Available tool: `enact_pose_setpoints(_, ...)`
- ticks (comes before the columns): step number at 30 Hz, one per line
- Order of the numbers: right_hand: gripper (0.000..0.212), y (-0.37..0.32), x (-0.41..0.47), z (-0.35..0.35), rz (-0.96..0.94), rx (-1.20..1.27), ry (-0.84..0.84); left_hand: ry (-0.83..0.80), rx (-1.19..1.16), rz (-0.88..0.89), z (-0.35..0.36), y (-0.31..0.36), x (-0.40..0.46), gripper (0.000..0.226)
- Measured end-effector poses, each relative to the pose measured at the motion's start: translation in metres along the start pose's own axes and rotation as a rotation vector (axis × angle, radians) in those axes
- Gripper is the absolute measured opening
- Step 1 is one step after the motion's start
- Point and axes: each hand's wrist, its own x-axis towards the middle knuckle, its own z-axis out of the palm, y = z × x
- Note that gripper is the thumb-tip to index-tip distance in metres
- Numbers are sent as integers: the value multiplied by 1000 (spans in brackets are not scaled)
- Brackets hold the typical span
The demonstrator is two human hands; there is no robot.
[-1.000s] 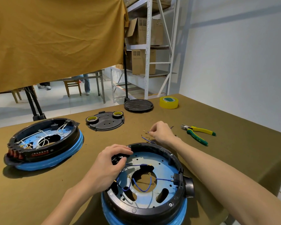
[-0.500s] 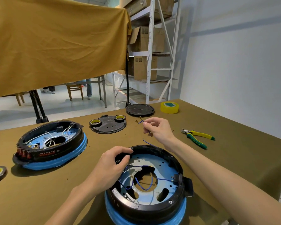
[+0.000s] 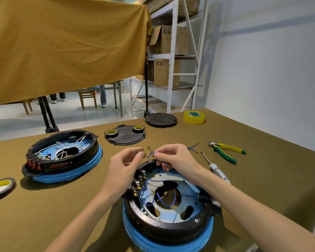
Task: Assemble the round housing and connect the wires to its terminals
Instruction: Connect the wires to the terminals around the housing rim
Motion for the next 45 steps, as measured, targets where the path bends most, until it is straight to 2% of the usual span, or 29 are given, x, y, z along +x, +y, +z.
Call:
enact_pose_setpoints(3, 10, 4, -8, 2, 2, 5, 10, 11, 2, 34, -3, 2, 0, 11)
enact_pose_setpoints(7, 7, 4, -12, 5, -15, -1, 5, -69, 15, 34, -4, 5, -2, 21)
enact_pose_setpoints(12, 9, 4, -15, 7, -45, -21, -56, -54, 115, 137, -2, 3, -7, 24)
enact_pose_setpoints(18, 15, 5, -16, 5, -73, -97, -67, -118, 118, 124, -5, -3, -6, 23)
enact_pose_setpoints(34, 14, 9, -18, 8, -86, -118, -102, -187, 24, 120, -4, -11, -8, 24)
enact_pose_setpoints(45, 18, -1, -22, 11, -19, -118, -130, -238, -55, 11, -6, -4, -13, 33)
